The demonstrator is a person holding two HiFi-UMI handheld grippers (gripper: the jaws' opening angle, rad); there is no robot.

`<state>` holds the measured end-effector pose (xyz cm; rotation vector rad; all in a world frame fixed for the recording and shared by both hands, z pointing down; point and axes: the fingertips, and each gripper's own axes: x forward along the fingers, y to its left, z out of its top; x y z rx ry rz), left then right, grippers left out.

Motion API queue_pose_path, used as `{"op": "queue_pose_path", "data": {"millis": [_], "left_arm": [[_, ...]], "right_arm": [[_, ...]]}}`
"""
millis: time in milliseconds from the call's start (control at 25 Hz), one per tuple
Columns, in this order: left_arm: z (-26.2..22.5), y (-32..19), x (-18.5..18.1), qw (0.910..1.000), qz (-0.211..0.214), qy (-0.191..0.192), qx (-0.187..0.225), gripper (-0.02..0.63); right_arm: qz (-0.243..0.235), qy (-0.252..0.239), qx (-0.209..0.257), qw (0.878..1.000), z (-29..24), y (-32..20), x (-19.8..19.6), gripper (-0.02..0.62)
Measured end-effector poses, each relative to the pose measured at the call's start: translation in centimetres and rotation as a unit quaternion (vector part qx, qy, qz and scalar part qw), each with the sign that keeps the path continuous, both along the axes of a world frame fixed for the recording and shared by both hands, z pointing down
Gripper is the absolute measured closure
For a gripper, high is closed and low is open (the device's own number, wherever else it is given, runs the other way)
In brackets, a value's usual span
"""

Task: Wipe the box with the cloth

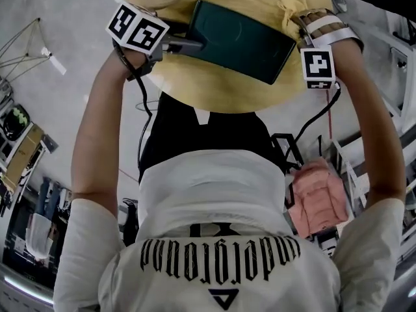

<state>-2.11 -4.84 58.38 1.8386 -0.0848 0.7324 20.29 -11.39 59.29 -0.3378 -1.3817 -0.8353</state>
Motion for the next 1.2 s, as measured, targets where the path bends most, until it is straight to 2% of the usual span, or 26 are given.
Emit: {"op": "queue_pose_path", "data": {"millis": [120, 280, 440, 560, 720, 840, 960, 1200], "left_arm": [[-0.6, 0.1, 0.1, 1.0, 0.003, 0.004, 0.005, 0.247], [-1.4, 0.0, -0.3, 0.9999, 0.003, 0.009, 0.007, 0.249], [-1.4, 0.3, -0.5, 0.9999, -0.004, 0.01, 0.005, 0.249], [-1.1, 0.0, -0.5, 0.9999, -0.003, 0.01, 0.005, 0.249], [-1.2, -0.3, -0.4, 0.9999, -0.008, 0.011, 0.001, 0.249], [-1.3, -0.4, -0.2, 1.0, -0.006, 0.008, 0.0, 0.247], [-1.0, -0.5, 0.0, 1.0, -0.002, 0.006, -0.004, 0.247], [-0.3, -0.5, 0.3, 0.9999, -0.007, 0.006, -0.013, 0.247]], "right_arm": [[-0.047, -0.015, -0.001, 0.999, -0.8, -0.2, -4.2, 0.522], [-0.078, -0.05, 0.012, 0.996, -1.5, -2.0, -11.8, 0.522], [-0.062, -0.1, 0.034, 0.992, -2.1, -4.2, -18.4, 0.522], [-0.034, -0.126, 0.04, 0.991, -2.3, -5.4, -20.5, 0.522], [0.002, -0.152, 0.022, 0.988, -3.5, -5.2, -19.7, 0.523], [0.007, -0.16, -0.007, 0.987, -4.3, -3.9, -17.7, 0.525], [0.018, -0.153, -0.039, 0.987, -4.4, -2.1, -14.1, 0.525], [0.062, -0.111, -0.08, 0.989, -3.2, 1.7, -4.4, 0.525]]}}
